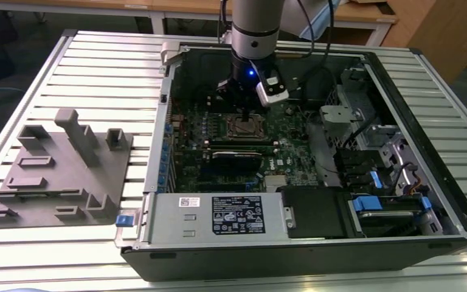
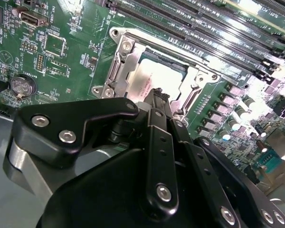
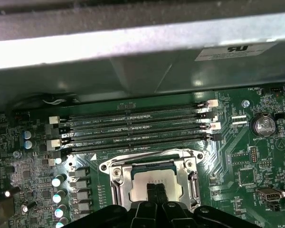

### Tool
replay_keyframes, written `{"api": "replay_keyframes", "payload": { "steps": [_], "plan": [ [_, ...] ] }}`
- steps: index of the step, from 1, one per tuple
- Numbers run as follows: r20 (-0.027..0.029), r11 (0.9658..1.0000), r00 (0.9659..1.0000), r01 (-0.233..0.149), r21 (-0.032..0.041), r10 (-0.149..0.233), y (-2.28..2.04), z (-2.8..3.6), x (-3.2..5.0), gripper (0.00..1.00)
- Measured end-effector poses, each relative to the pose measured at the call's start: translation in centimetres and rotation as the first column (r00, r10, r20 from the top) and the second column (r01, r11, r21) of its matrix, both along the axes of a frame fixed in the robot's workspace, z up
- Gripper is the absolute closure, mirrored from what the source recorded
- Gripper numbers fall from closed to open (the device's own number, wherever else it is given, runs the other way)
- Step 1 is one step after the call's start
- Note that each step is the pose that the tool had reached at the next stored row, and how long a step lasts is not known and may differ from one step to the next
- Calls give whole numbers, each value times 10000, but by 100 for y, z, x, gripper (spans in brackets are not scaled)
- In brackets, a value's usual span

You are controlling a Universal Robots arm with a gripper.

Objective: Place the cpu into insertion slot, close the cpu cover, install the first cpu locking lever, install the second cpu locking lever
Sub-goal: 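Install the second cpu locking lever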

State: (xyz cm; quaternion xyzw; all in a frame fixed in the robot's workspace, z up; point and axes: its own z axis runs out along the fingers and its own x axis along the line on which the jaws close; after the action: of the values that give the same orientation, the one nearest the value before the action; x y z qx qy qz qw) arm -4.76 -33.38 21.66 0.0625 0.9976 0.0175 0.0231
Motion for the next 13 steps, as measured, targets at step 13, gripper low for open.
{"api": "replay_keyframes", "payload": {
  "steps": [13],
  "plan": [
    [0,9999,10000,0,146,0,0,25,0,89]
  ]
}}
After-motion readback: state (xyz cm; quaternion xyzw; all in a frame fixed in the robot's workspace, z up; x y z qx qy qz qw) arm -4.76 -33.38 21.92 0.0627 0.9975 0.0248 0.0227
